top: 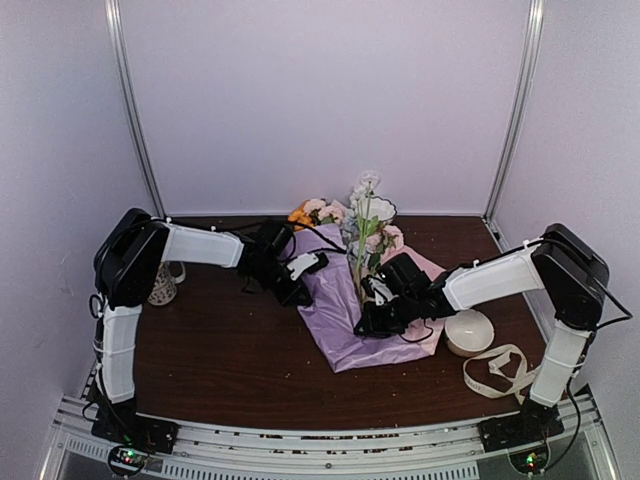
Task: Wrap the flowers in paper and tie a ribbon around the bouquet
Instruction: Press the fold line on the 2/3-folded wrapping paper.
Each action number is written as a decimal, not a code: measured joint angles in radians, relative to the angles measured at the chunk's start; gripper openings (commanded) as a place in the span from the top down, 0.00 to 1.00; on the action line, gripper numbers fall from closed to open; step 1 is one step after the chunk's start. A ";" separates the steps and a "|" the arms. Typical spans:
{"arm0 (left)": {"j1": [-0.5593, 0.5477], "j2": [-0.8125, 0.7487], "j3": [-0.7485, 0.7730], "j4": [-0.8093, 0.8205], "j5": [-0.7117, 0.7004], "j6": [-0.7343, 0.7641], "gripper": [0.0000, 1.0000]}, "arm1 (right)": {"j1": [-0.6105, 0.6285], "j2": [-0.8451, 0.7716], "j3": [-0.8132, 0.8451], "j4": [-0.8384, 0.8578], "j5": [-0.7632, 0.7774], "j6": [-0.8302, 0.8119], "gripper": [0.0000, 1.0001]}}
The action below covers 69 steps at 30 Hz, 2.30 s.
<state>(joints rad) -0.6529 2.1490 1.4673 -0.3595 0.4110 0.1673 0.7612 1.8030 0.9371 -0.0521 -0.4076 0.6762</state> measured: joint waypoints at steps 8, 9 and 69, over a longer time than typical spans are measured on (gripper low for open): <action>0.032 0.000 0.000 0.020 -0.013 -0.021 1.00 | 0.000 0.000 0.000 0.002 0.000 0.000 1.00; 0.037 0.000 0.000 0.020 -0.020 -0.025 1.00 | 0.000 0.000 0.000 0.002 0.000 0.000 1.00; -0.234 0.004 0.059 -0.288 0.092 0.040 0.83 | -0.004 -0.090 -0.162 0.177 -0.099 0.146 0.67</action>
<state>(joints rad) -0.8871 2.1529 1.5265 -0.6476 0.5034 0.2070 0.7570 1.7134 0.7753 0.1253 -0.5064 0.8223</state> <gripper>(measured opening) 0.171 0.318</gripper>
